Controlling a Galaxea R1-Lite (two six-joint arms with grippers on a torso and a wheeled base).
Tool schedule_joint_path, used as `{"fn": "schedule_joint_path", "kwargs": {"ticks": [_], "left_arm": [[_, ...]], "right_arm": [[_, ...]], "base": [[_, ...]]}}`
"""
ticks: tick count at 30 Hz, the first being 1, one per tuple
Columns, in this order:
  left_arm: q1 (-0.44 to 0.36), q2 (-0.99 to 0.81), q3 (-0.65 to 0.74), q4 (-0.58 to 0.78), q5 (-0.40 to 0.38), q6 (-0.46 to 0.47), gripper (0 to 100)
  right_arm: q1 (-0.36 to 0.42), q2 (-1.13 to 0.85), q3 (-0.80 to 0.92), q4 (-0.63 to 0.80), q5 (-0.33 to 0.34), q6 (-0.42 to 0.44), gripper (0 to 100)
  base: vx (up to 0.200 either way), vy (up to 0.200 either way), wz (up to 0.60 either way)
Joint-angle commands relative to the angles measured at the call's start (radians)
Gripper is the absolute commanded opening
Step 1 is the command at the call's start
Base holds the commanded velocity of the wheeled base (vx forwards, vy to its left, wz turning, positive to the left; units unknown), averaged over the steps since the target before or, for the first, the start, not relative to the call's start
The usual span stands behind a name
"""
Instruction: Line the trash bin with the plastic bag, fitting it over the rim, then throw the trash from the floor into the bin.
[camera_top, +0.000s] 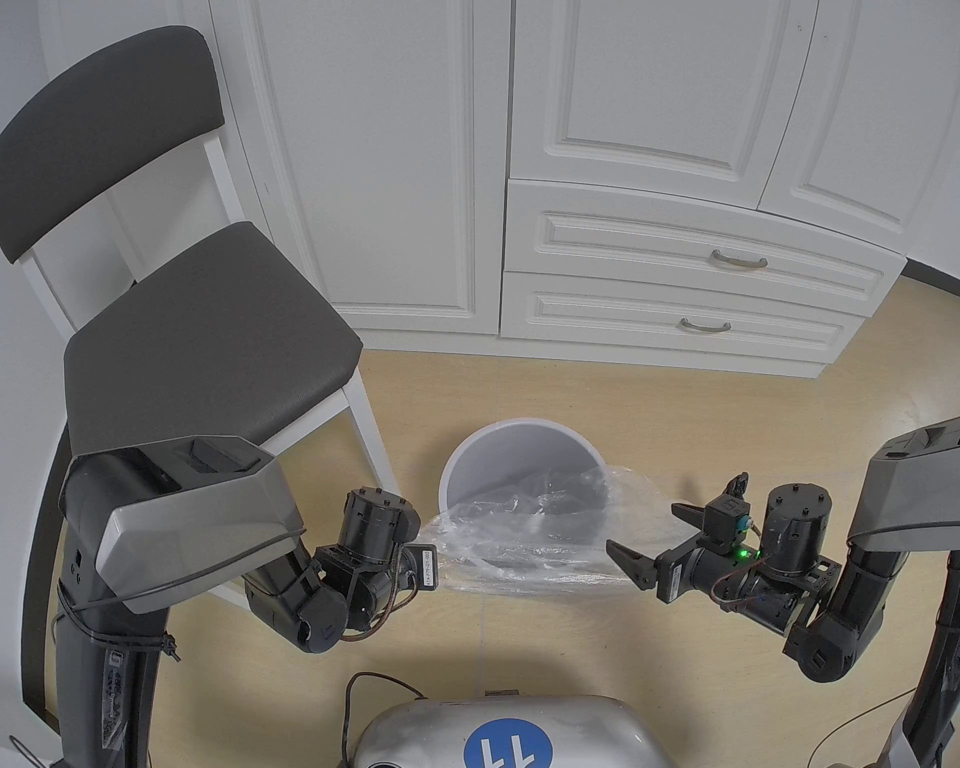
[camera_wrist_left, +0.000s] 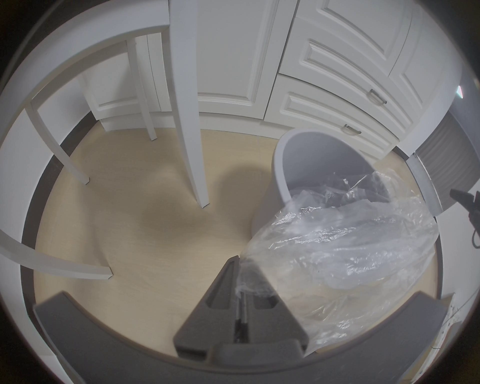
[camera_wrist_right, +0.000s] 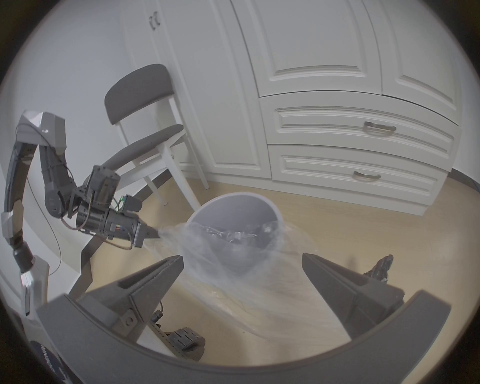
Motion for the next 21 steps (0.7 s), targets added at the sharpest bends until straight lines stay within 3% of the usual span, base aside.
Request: {"fn": "schedule_joint_path", "kwargs": {"ticks": [1,6,7,8,15,21], "left_arm": [[0.007,-0.015,0.018,-0.025,0.001,0.001,0],[0.007,-0.060,0.032,-0.030,0.001,0.007,0],[0.007,-0.074,0.047,-0.031,-0.001,0.010,0],[0.008,-0.078,0.052,-0.031,-0.001,0.010,0],[0.026,-0.078,0.043,-0.033,-0.002,0.018,0],[0.045,-0.057,0.047,-0.064,-0.011,0.013,0]], "right_arm": [[0.048,0.056,-0.059,-0.018,-0.013,-0.040,100],[0.100,0.066,-0.170,0.024,-0.044,-0.178,100],[0.124,0.069,-0.255,0.140,-0.122,-0.251,100],[0.141,0.069,-0.301,0.209,-0.167,-0.270,100],[0.278,0.064,-0.533,0.593,-0.240,-0.311,100],[0.307,0.069,-0.627,0.749,-0.303,-0.374,100]], "base": [[0.000,0.000,0.00],[0.000,0.000,0.00],[0.000,0.000,0.00],[0.000,0.000,0.00],[0.000,0.000,0.00],[0.000,0.000,0.00]]}}
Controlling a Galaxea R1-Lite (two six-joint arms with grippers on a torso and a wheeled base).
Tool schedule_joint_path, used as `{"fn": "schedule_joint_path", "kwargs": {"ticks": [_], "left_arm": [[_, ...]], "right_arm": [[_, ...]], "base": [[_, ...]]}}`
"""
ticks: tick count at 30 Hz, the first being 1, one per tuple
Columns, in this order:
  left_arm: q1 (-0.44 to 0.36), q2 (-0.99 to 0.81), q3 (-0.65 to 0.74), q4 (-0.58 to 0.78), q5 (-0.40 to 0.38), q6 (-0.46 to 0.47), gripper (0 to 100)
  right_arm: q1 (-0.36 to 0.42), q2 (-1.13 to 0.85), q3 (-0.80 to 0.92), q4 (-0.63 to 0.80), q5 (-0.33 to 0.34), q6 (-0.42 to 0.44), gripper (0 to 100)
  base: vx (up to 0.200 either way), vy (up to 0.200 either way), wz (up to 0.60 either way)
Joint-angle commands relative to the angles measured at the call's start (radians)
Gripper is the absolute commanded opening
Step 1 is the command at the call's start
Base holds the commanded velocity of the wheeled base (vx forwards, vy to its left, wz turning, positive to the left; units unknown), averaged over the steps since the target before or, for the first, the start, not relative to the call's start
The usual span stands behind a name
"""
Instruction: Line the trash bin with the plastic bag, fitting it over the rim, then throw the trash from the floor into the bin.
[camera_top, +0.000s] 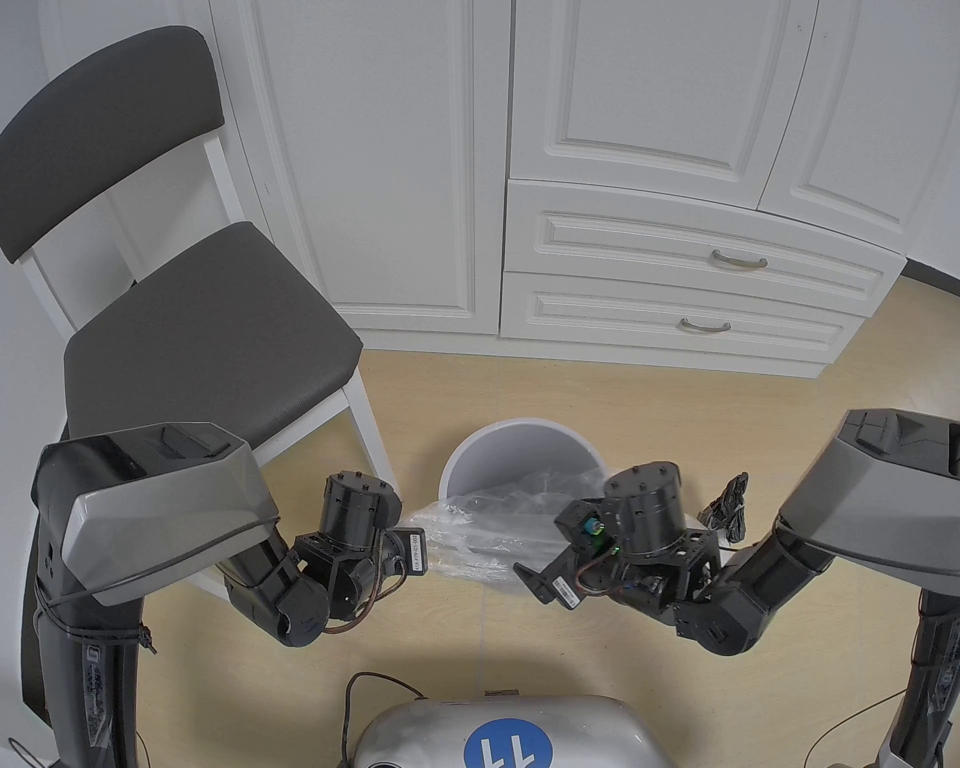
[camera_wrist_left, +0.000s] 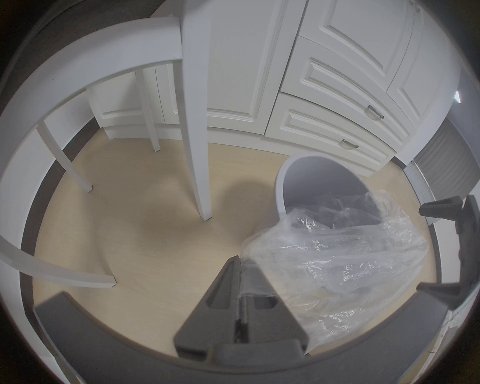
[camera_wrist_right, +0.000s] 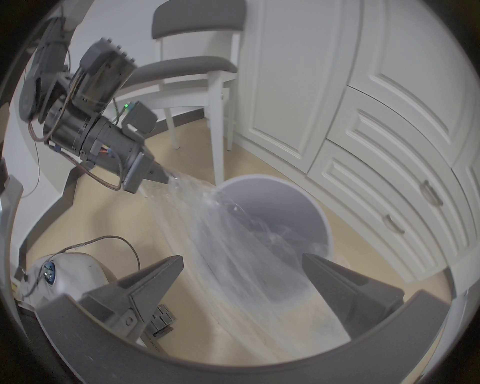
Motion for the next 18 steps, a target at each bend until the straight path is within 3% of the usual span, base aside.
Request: {"fn": "schedule_joint_path", "kwargs": {"ticks": [1,5,6,18], "left_arm": [[0.022,0.011,0.005,-0.030,-0.005,0.001,0],[0.032,0.014,0.002,-0.038,-0.005,0.002,0],[0.032,0.014,0.002,-0.038,-0.005,0.002,100],[0.033,0.009,0.010,-0.041,0.000,0.027,100]], "right_arm": [[0.075,0.006,-0.138,0.101,-0.053,-0.051,100],[0.075,0.026,-0.161,0.116,-0.059,-0.051,100],[0.075,0.028,-0.161,0.116,-0.059,-0.051,100],[0.015,0.058,-0.177,0.115,-0.061,-0.054,100]], "base": [[0.000,0.000,0.00],[0.000,0.000,0.00],[0.000,0.000,0.00],[0.000,0.000,0.00]]}}
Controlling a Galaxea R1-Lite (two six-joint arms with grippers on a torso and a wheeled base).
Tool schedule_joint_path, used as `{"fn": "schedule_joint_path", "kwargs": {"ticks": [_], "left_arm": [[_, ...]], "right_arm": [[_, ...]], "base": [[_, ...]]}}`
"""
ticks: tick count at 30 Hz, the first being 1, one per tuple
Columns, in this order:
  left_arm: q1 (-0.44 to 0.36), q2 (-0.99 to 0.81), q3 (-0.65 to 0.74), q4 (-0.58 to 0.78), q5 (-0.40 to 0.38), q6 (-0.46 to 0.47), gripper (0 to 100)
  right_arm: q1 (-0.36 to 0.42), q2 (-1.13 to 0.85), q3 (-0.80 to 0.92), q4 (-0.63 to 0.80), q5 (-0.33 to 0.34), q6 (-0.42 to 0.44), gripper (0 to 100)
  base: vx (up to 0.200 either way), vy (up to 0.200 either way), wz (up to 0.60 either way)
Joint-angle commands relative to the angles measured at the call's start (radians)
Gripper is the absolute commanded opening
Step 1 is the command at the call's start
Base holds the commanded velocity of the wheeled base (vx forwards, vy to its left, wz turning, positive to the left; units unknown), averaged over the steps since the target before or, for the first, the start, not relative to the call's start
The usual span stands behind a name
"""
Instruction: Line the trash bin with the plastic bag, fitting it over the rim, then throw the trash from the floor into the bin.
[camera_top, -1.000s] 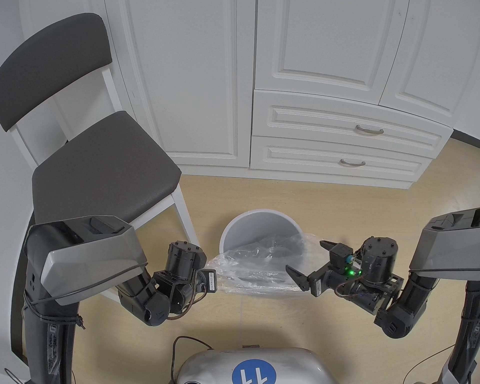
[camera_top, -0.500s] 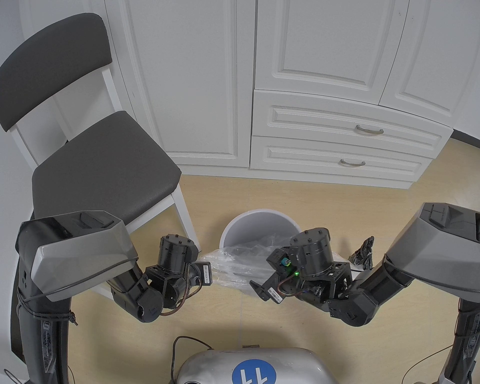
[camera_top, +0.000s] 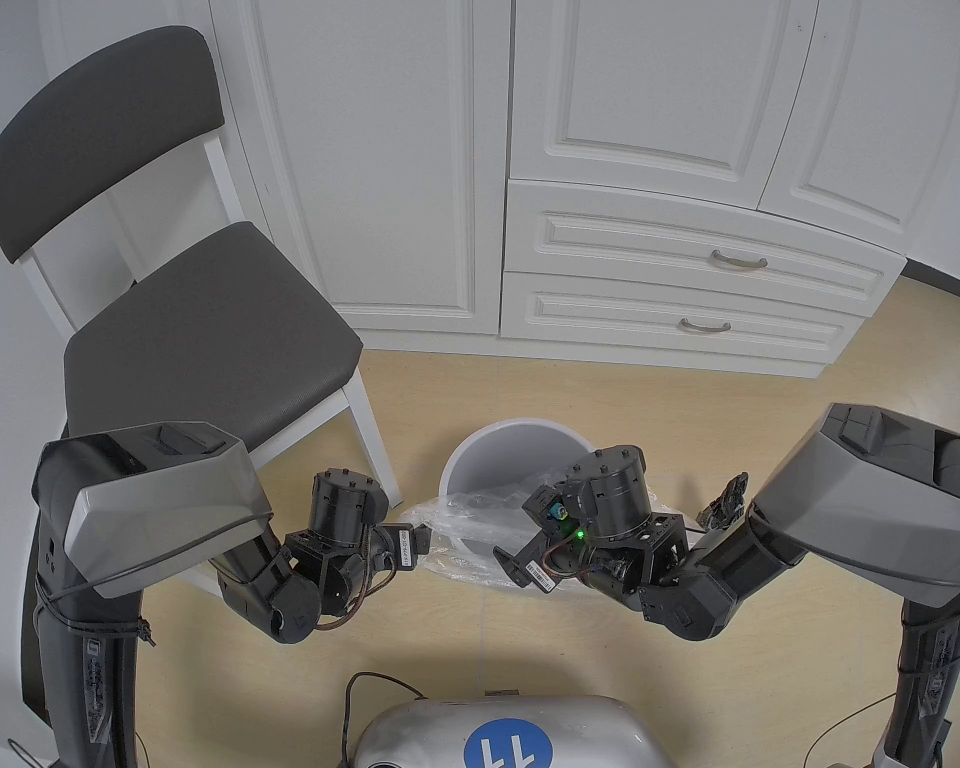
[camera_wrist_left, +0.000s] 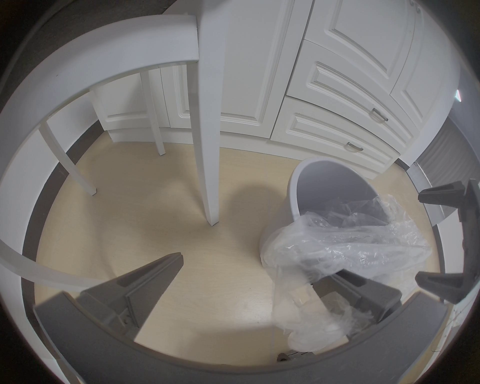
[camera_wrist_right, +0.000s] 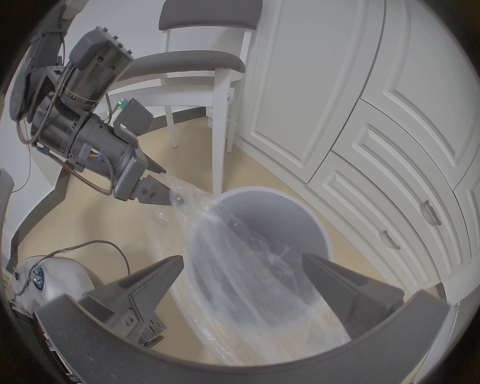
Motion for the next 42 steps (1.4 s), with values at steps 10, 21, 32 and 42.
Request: {"fn": "schedule_joint_path", "kwargs": {"ticks": [10,21,32,42], "left_arm": [[0.000,0.001,0.003,0.000,0.003,0.001,100],[-0.003,0.001,0.003,0.000,0.007,0.002,100],[0.006,0.000,0.000,0.000,0.007,0.002,100],[-0.009,-0.031,0.014,-0.002,0.020,0.004,100]], "right_arm": [[-0.042,0.015,0.026,0.000,-0.001,-0.006,100],[-0.129,0.058,0.016,0.000,-0.023,-0.035,100],[-0.143,0.061,-0.092,-0.014,-0.024,0.012,0],[-0.131,0.340,-0.586,-0.042,-0.215,0.201,0]], "base": [[0.000,0.000,0.00],[0.000,0.000,0.00],[0.000,0.000,0.00],[0.000,0.000,0.00]]}}
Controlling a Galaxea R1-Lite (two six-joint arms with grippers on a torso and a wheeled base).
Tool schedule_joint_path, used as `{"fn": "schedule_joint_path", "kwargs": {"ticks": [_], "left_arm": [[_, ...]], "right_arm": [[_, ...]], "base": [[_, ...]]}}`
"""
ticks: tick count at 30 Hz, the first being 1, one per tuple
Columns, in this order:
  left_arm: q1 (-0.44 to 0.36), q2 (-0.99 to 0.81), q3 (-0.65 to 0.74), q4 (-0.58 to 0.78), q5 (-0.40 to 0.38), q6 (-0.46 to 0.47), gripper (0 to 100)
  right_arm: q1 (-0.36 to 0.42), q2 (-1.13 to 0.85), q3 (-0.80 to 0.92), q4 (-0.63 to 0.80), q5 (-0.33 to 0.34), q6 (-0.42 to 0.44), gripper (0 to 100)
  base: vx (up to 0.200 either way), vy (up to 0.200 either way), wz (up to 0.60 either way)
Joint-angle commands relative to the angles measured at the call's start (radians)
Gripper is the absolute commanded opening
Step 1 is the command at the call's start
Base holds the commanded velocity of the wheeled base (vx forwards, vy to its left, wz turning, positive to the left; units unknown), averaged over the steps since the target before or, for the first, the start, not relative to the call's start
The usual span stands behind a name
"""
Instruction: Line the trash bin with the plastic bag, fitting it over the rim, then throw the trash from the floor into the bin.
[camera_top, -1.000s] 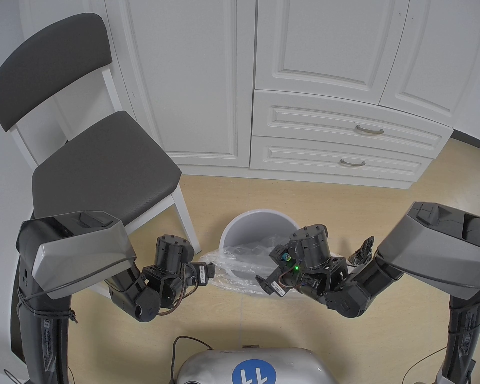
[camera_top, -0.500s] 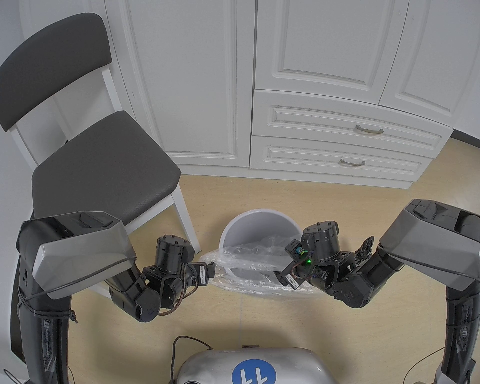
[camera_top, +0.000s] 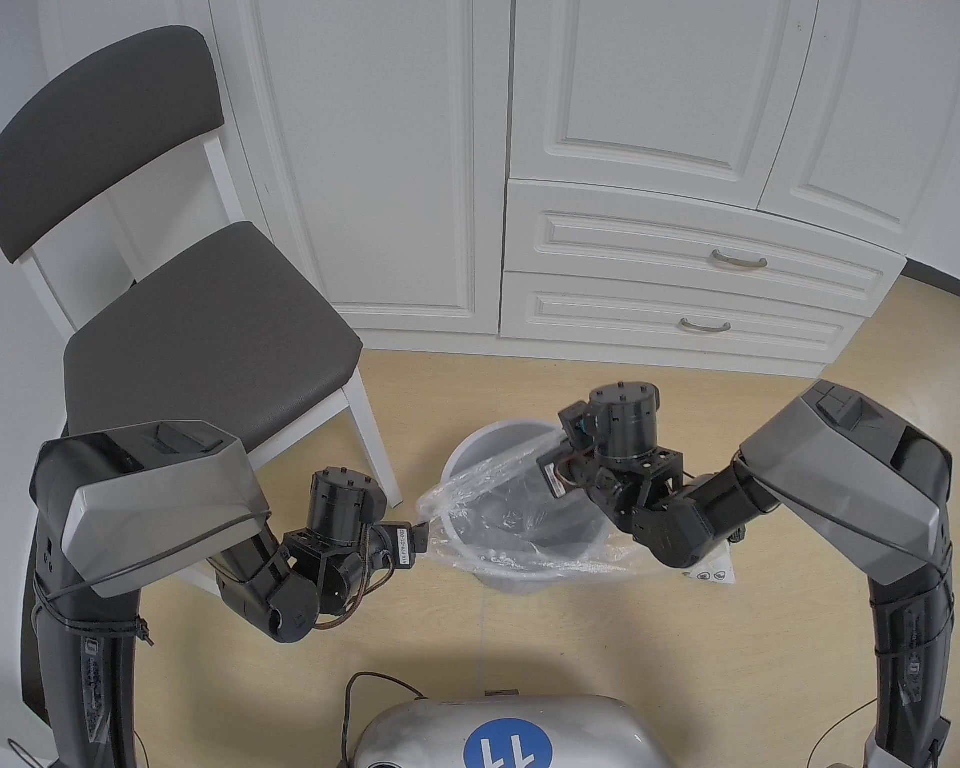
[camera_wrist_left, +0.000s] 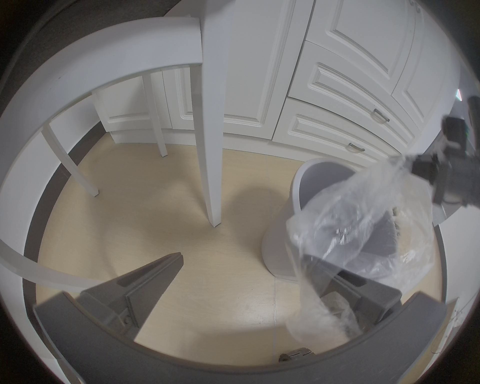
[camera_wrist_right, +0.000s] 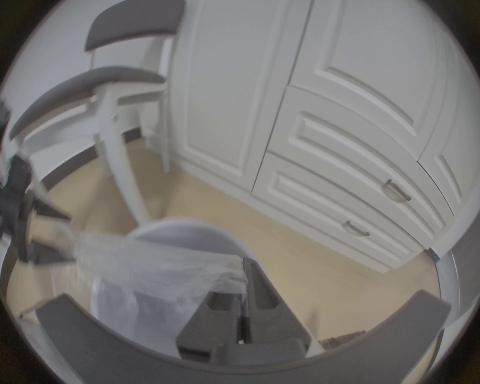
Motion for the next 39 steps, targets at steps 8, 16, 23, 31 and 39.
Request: {"fn": "schedule_joint_path", "kwargs": {"ticks": [8,16,23,31,39], "left_arm": [[-0.045,-0.049,0.042,-0.071,0.017,0.006,100],[-0.047,-0.051,0.061,-0.133,0.017,0.039,100],[-0.048,-0.072,0.072,-0.138,0.017,0.041,100],[-0.055,-0.105,0.091,-0.138,0.014,0.047,100],[-0.055,-0.108,0.094,-0.140,0.012,0.049,100]], "right_arm": [[-0.010,0.498,-0.709,-0.038,-0.198,0.176,0],[-0.004,0.502,-0.709,-0.157,-0.165,0.202,0],[0.005,0.483,-0.709,-0.220,-0.161,0.206,0],[0.014,0.478,-0.709,-0.223,-0.159,0.206,0],[0.016,0.473,-0.709,-0.222,-0.158,0.206,0]], "base": [[0.000,0.000,0.00],[0.000,0.000,0.00],[0.000,0.000,0.00],[0.000,0.000,0.00],[0.000,0.000,0.00]]}}
